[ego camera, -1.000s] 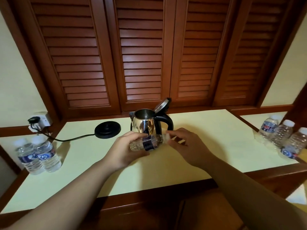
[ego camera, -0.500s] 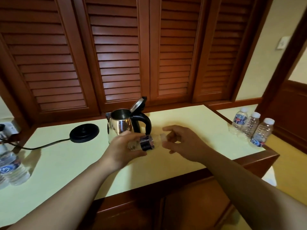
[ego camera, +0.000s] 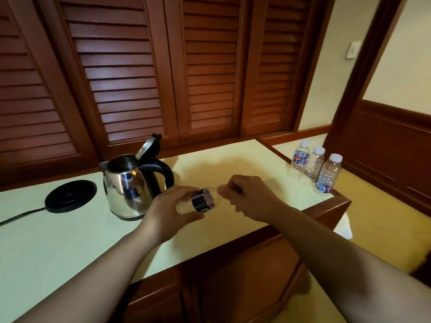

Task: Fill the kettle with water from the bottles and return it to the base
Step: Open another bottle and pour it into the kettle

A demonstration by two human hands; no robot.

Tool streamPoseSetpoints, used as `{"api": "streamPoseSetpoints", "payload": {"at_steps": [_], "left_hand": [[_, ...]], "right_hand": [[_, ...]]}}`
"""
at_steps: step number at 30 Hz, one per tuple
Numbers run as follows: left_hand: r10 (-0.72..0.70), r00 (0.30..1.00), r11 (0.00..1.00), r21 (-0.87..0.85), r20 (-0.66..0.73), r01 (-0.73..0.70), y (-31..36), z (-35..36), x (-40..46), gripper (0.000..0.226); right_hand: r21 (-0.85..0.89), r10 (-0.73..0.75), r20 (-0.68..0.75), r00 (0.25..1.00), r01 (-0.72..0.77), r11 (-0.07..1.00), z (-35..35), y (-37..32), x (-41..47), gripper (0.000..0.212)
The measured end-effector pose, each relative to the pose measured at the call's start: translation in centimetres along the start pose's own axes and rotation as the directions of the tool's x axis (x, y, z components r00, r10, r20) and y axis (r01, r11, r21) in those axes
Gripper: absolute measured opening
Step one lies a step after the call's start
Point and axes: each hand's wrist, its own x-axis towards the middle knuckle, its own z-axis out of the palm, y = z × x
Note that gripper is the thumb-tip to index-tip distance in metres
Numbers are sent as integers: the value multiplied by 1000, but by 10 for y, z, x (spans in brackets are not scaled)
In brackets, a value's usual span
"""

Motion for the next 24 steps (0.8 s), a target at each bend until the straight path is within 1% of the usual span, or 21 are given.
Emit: {"api": "streamPoseSetpoints", "payload": {"at_steps": [2,5,8,10,12,14,17,19,21,24], "left_hand": [[1,1000,1000,4,7,-1,4,11,7,63],[6,1000,1000,5,4,-6,8,31,20,60],[-29,999,999,-21,15,29,13,54,38,53],[-70,998,996,-62,0,70,15,72,50,49],[-123,992,987,-103,-22,120,17,92,62,48],[-172,985,976,-140,-23,167,23,112,75,47],[-186,982,967,-178,-15,180,29,144,100,48],[-199,980,964,-182,-15,193,33,165,118,50],[-247,969,952,-192,-23,238,38,184,138,48],[-306,952,925,-244,-17,293,49,210,167,44]], "right_hand": [[-36,9,-13,1000,-10,999,-4,14,2,41],[-65,22,22,1000,-21,998,-13,38,2,45],[-52,153,-8,988,-154,987,-29,72,0,51],[-56,248,-63,967,-252,966,-39,108,-4,48],[-116,305,-111,946,-317,941,-48,143,-11,44],[-172,335,-120,934,-352,920,-54,171,-17,46],[-213,362,-96,927,-374,902,-60,202,-20,52],[-276,352,-71,933,-358,892,-58,220,-19,58],[-305,326,-72,943,-332,893,-54,230,-20,57],[-340,262,-132,956,-291,894,-52,234,-22,51]]}}
